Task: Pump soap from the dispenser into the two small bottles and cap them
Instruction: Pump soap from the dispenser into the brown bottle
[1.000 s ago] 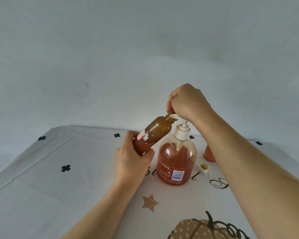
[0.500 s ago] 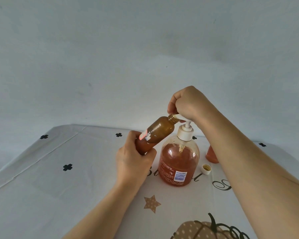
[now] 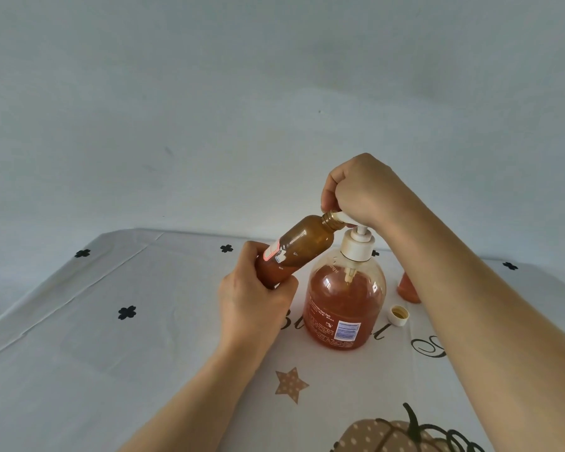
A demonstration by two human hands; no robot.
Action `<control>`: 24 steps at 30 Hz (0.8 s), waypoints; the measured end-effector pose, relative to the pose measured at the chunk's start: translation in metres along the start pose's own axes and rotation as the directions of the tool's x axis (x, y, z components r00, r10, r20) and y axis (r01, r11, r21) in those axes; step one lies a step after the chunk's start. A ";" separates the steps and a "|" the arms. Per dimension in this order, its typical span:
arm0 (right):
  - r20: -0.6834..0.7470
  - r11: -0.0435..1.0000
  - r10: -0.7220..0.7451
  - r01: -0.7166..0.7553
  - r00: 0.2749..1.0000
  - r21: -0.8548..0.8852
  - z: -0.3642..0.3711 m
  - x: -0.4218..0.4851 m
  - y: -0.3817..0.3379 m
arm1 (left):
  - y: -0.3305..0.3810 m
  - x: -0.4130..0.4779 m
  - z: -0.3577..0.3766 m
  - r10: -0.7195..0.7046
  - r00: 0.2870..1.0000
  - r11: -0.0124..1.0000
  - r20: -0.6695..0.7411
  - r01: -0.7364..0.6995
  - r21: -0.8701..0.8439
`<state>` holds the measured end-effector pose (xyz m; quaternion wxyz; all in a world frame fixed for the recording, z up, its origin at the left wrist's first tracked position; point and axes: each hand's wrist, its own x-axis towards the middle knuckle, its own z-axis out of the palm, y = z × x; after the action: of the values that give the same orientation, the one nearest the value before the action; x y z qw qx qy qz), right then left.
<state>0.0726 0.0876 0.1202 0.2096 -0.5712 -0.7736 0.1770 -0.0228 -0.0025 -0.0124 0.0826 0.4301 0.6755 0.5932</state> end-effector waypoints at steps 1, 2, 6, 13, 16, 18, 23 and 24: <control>0.012 1.000 0.010 -0.010 1.000 0.003 0.002 -0.001 0.001 | 0.000 0.000 0.000 -0.010 1.000 1.000 -0.005 0.010 0.007; 0.019 1.000 0.009 -0.009 1.000 0.004 0.003 -0.001 0.002 | -0.001 0.001 -0.001 -0.020 1.000 1.000 -0.007 0.020 0.016; 0.024 1.000 0.009 -0.009 1.000 -0.012 0.007 0.000 0.004 | 0.001 0.001 -0.001 -0.041 0.999 0.998 -0.005 0.041 0.050; -0.122 0.999 0.007 -0.001 0.993 0.047 0.000 0.000 0.002 | 0.008 -0.001 -0.002 -0.022 0.999 1.000 0.042 0.022 0.010; -0.161 0.999 -0.021 0.025 0.987 0.028 -0.004 -0.002 -0.001 | 0.008 -0.001 -0.002 -0.015 0.998 1.000 0.054 0.015 0.001; -0.156 0.999 -0.032 0.034 0.987 0.011 -0.005 -0.003 -0.002 | 0.007 -0.001 -0.003 -0.007 0.999 1.000 0.048 0.007 -0.006; -0.144 0.999 -0.037 0.034 0.989 -0.023 -0.004 -0.003 -0.002 | 0.006 -0.001 -0.003 0.005 0.999 1.000 0.049 -0.004 -0.017; -0.136 0.999 -0.034 0.031 0.990 -0.022 -0.004 -0.003 -0.002 | 0.005 0.000 -0.002 0.009 0.999 1.000 0.047 -0.008 -0.017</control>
<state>0.0741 0.0848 0.1246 0.2590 -0.5713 -0.7684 0.1265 -0.0213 -0.0048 -0.0074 0.0997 0.4459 0.6665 0.5890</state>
